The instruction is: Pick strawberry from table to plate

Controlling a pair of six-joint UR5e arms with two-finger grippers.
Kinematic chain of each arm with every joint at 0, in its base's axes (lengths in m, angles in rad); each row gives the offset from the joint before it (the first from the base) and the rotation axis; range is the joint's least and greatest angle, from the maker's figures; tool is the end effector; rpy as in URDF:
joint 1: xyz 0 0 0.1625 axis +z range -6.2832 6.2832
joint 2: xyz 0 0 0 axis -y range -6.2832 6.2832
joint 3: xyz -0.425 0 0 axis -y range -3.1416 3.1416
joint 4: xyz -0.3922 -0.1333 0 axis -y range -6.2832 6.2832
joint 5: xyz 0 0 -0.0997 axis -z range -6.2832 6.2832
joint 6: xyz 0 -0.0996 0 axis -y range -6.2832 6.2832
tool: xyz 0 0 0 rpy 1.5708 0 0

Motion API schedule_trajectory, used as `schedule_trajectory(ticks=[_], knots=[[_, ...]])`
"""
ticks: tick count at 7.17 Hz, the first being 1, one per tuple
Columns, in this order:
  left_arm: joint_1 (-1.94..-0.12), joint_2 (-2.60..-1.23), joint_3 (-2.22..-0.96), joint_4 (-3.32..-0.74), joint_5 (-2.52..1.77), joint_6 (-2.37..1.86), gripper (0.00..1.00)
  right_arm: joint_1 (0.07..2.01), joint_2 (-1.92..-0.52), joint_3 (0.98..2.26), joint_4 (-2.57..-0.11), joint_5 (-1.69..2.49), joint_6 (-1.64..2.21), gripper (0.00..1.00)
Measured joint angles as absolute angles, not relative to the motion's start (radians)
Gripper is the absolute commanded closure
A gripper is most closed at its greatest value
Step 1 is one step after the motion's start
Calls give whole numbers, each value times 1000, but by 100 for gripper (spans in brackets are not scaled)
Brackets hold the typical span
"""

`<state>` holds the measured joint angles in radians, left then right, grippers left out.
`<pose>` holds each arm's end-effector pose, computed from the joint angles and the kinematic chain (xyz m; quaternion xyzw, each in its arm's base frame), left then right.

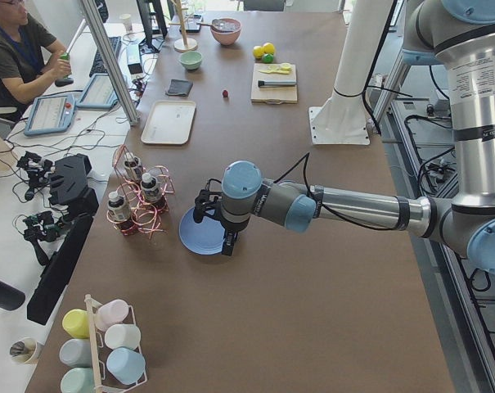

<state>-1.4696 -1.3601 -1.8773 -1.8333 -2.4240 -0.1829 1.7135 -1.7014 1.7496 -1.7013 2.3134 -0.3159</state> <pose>-0.0158 -0.4216 0.5670 0.1030 0.4260 0.0371 0.8981 0.1264 -0.4160 0.6463 0.0451 -0.3617 -0.0657 0.9289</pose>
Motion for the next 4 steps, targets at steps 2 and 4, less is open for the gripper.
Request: schedule_trajectory(ticks=[2,4], knots=[[-1469,-1356,-1878,-1837,-2424,-185,2,1713,-1702,1747,-1701,2315,-316,0],[-1468,-1345,-1876,-1859,-2424,-181,2,1713,-1703,1748,-1702,2316,-316,0]])
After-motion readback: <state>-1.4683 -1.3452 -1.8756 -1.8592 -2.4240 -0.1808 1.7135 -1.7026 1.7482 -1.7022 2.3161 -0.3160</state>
